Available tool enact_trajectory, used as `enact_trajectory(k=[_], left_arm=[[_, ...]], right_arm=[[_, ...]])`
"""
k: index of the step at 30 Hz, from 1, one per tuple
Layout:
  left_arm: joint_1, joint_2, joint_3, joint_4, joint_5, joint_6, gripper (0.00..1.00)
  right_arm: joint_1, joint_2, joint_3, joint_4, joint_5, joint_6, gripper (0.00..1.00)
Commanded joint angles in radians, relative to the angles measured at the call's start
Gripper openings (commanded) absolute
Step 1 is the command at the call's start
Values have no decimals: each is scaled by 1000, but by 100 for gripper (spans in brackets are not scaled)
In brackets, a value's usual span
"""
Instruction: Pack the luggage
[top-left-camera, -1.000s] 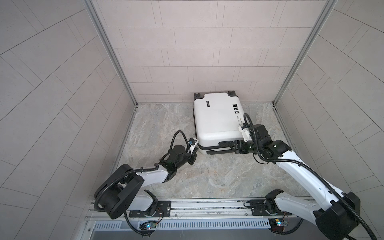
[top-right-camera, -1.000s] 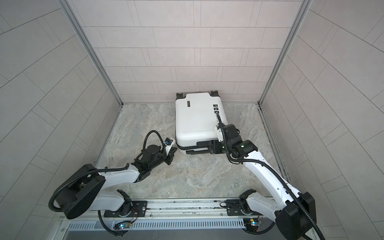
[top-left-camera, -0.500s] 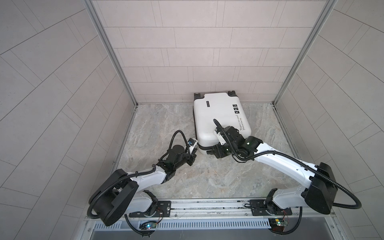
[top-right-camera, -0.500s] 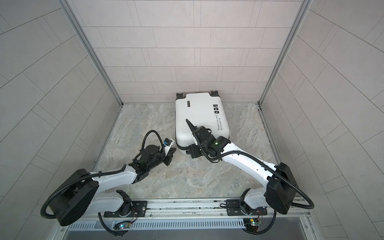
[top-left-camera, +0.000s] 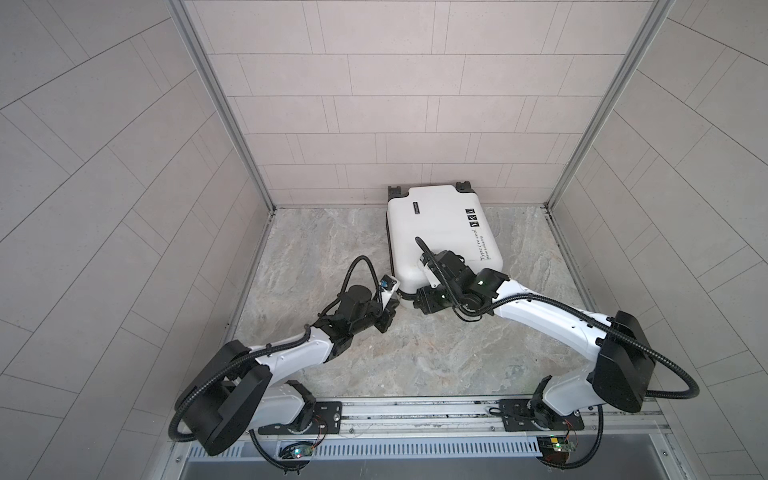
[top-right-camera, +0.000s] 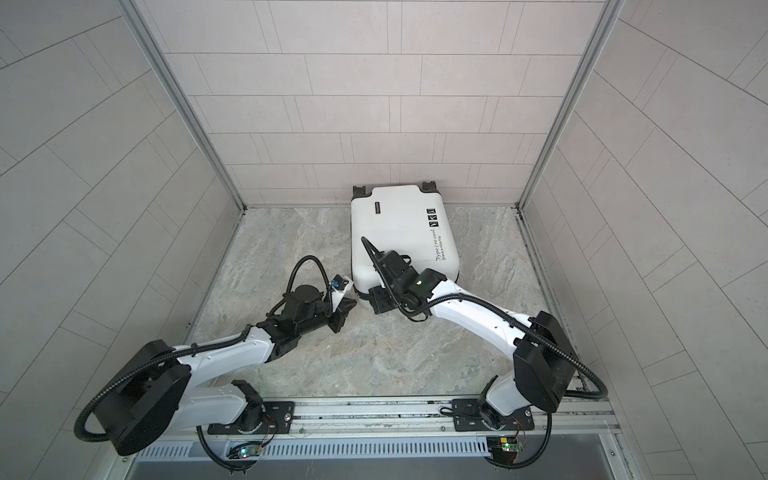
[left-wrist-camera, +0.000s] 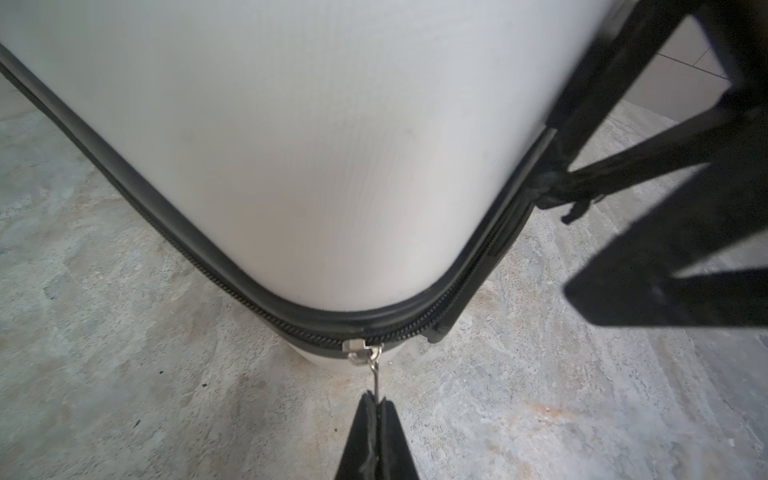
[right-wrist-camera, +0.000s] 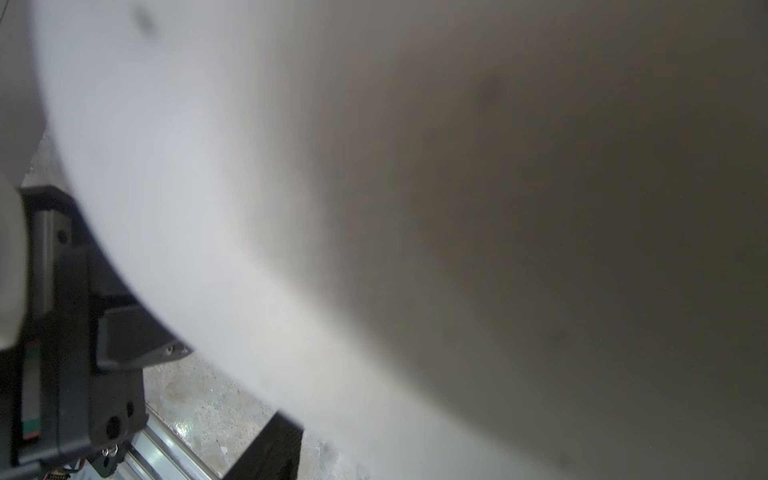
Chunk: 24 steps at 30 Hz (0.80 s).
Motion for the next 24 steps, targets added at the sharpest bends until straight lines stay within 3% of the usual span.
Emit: enact_trajectory(k=[1, 10, 17, 21, 24], left_arm=[[-42, 5, 31, 3, 88, -3, 0], [-117, 111, 44, 151, 20, -54, 0], [-117, 135, 36, 204, -58, -88, 0], [-117, 141, 30, 213, -66, -92, 0], [-117, 145, 25, 218, -73, -93, 0]], right_arm=[[-13, 17, 22, 40, 52, 10, 59], [-14, 6, 23, 29, 57, 13, 58], [-35, -153, 11, -114, 129, 12, 66], [-135, -282, -52, -173, 143, 8, 69], [-276, -380, -126, -165, 111, 5, 75]])
